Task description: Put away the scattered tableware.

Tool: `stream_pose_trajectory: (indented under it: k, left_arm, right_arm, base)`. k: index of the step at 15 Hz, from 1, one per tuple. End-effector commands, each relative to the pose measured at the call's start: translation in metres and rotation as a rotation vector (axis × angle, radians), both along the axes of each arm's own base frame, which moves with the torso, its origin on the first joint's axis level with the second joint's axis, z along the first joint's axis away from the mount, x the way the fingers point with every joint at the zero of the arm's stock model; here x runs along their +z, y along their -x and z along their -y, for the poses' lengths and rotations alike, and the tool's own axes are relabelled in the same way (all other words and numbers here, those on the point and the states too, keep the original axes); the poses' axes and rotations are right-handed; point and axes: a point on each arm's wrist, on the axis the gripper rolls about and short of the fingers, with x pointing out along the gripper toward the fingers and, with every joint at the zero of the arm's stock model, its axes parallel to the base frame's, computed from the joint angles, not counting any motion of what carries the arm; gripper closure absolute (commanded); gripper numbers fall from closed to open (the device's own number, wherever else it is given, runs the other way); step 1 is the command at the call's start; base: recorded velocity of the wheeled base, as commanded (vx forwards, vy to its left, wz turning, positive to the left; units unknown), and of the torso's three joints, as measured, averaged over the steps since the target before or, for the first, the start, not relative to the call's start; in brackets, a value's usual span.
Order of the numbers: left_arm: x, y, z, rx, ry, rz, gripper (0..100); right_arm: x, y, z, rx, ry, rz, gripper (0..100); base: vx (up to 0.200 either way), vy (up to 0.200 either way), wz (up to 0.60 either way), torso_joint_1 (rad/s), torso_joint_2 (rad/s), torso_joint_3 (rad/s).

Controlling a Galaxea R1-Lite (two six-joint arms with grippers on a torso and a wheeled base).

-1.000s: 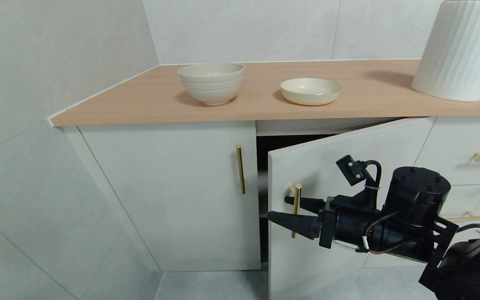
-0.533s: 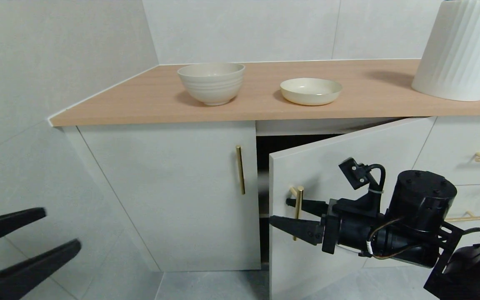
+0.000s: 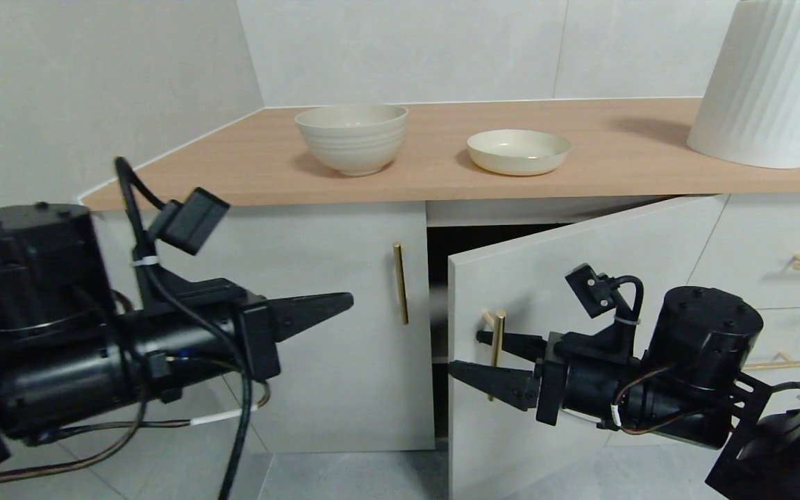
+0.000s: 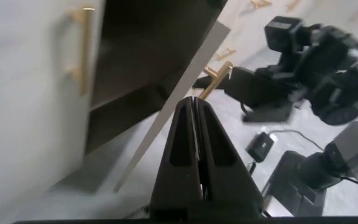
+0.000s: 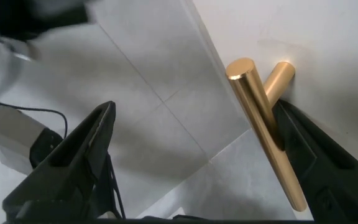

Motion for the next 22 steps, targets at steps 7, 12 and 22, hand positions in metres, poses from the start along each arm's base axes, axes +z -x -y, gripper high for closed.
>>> stream_pose_trajectory:
  k: [7, 12, 22]
  left_arm:
    - [-0.083, -0.068, 0.091, -0.146, -0.034, -0.064, 100]
    - [-0.075, -0.092, 0.106, -0.142, -0.003, -0.008, 100]
    - [-0.101, -0.100, 0.122, -0.172, 0.000, 0.047, 100]
  right_arm:
    - [-0.003, 0.001, 0.001, -0.008, 0.002, 0.001, 0]
    - [-0.003, 0.002, 0.001, -0.008, 0.004, -0.002, 0]
    - [-0.003, -0.008, 0.012, -0.056, 0.007, 0.005, 0]
  base:
    - [0.000, 0.000, 0.00, 0.000, 0.00, 0.000]
    - [0.000, 0.000, 0.00, 0.000, 0.00, 0.000]
    - [0.000, 0.000, 0.00, 0.000, 0.00, 0.000]
